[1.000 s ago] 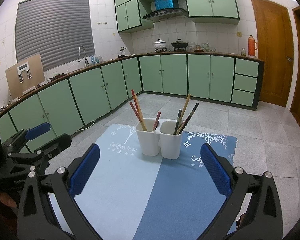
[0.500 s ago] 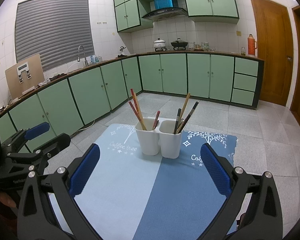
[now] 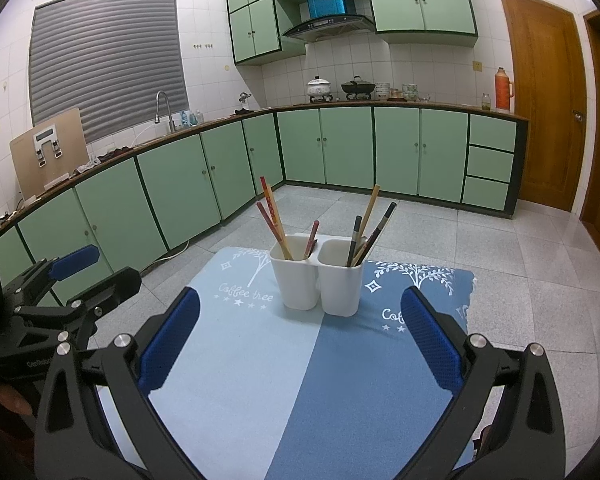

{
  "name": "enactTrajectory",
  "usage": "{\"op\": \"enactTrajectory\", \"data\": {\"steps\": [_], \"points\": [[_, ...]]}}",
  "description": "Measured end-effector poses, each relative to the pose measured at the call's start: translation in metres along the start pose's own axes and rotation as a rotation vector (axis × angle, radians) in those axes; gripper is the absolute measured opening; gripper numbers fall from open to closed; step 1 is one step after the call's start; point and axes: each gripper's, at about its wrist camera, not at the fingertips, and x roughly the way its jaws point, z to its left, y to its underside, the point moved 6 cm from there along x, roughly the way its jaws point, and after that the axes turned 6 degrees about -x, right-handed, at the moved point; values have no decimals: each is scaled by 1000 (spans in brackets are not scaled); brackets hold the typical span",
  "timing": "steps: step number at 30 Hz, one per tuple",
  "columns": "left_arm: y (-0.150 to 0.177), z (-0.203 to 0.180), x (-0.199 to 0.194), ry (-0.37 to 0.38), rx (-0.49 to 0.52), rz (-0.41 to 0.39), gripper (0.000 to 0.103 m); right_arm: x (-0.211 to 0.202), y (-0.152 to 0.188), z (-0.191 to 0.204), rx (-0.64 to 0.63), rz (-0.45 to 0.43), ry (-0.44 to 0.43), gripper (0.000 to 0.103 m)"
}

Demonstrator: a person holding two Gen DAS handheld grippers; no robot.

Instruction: Organize utensils

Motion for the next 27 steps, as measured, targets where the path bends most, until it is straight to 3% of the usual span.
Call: {"op": "enactTrajectory", "data": {"steps": [27], "points": [[9, 2, 6, -4, -13, 17, 97, 6, 13, -5, 12, 13, 8, 98]]}}
